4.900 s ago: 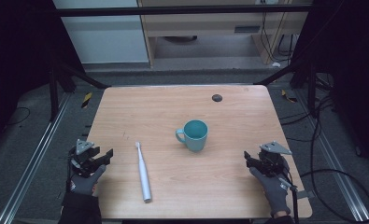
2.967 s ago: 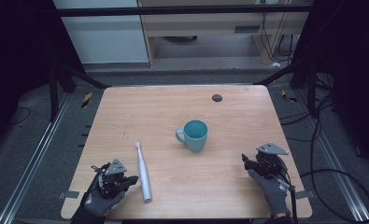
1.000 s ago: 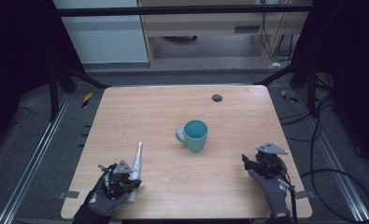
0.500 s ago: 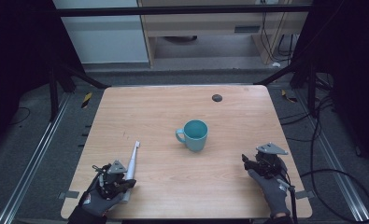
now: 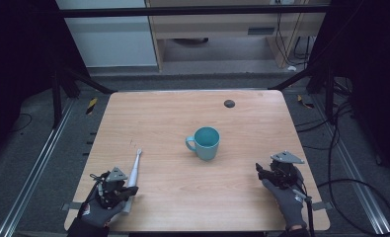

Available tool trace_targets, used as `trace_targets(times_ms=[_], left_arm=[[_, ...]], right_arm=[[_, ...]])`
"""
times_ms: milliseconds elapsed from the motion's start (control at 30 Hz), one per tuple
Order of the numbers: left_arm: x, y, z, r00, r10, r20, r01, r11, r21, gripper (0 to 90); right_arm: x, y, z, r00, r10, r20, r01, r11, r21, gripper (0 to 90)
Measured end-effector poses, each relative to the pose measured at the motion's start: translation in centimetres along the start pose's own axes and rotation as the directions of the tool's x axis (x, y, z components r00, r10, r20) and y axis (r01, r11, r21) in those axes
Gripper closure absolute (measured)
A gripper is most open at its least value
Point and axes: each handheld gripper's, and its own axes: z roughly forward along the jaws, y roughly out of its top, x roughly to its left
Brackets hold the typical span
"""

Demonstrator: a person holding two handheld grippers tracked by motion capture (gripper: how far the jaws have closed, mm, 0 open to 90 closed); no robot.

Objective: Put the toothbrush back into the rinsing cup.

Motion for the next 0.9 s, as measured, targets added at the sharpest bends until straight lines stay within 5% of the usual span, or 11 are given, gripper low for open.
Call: trace_targets(times_ms=[167, 300, 400, 500, 600, 900], left_arm=[[1.1, 0.0, -0.9, 0.9945, -0.074, -0.075, 0.068, 0.9946, -0.078, 87.5], [1.6, -0.1, -1.1, 0.9888, -0.101, -0.110, 0.092, 0.9920, -0.086, 82.8], [1.5, -0.1, -1.1, 0.9887, -0.104, -0.108, 0.095, 0.9920, -0.082, 82.0], [1.0, 0.0, -1.1, 0.9944, -0.088, -0.059, 0.083, 0.9934, -0.078, 86.6], [-0.1, 0.0, -0.4, 0.9988, -0.045, -0.020, 0.045, 0.9988, -0.020, 89.2], [-0.9, -0.5, 0.4, 0.9994, -0.034, -0.002, 0.034, 0.9977, 0.059, 89.4]], right_arm=[[0.0, 0.0, 0.0, 1.0000, 0.001, 0.001, -0.001, 1.000, -0.001, 31.9], [0.0, 0.0, 0.0, 1.0000, 0.002, 0.001, -0.002, 1.000, -0.001, 31.9], [0.0, 0.0, 0.0, 1.0000, 0.001, 0.001, -0.001, 1.000, -0.001, 31.9], [0.0, 0.0, 0.0, 1.0000, 0.001, 0.000, -0.001, 1.000, 0.000, 31.9], [0.0, 0.0, 0.0, 1.0000, 0.000, 0.001, 0.000, 1.000, 0.000, 31.9], [0.0, 0.0, -0.1, 1.0000, 0.003, 0.002, -0.003, 1.000, -0.002, 31.9]])
